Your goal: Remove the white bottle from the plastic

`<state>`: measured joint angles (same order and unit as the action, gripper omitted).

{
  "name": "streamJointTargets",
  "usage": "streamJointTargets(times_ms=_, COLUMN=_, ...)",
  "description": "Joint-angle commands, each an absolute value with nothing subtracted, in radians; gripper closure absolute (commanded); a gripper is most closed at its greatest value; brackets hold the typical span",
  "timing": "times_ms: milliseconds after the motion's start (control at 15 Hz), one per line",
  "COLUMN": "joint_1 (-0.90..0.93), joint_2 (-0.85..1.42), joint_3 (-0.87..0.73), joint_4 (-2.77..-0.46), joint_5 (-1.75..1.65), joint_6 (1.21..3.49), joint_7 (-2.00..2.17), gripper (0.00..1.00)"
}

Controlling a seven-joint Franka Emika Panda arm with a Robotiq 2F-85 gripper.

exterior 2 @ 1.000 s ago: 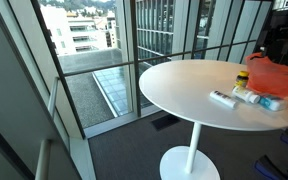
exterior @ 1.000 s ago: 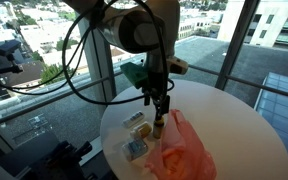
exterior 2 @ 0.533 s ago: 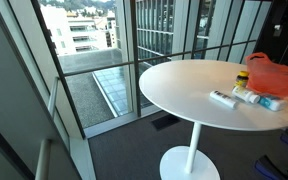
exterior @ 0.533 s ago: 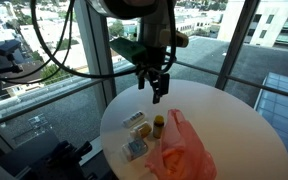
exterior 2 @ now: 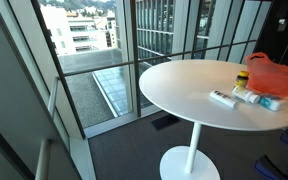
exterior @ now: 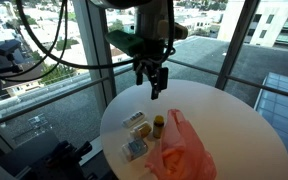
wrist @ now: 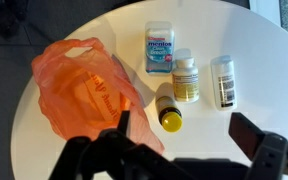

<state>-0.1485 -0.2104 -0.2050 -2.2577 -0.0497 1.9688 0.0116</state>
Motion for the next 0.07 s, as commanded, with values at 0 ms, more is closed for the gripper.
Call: streamJointTargets(times_ms=0, joint_1=-0.160, joint_2=-0.208, joint_3=-0.194, joint_4=-2.256, joint_5=-0.047, joint_6=1.967, joint_7=0.009, gripper=0.00)
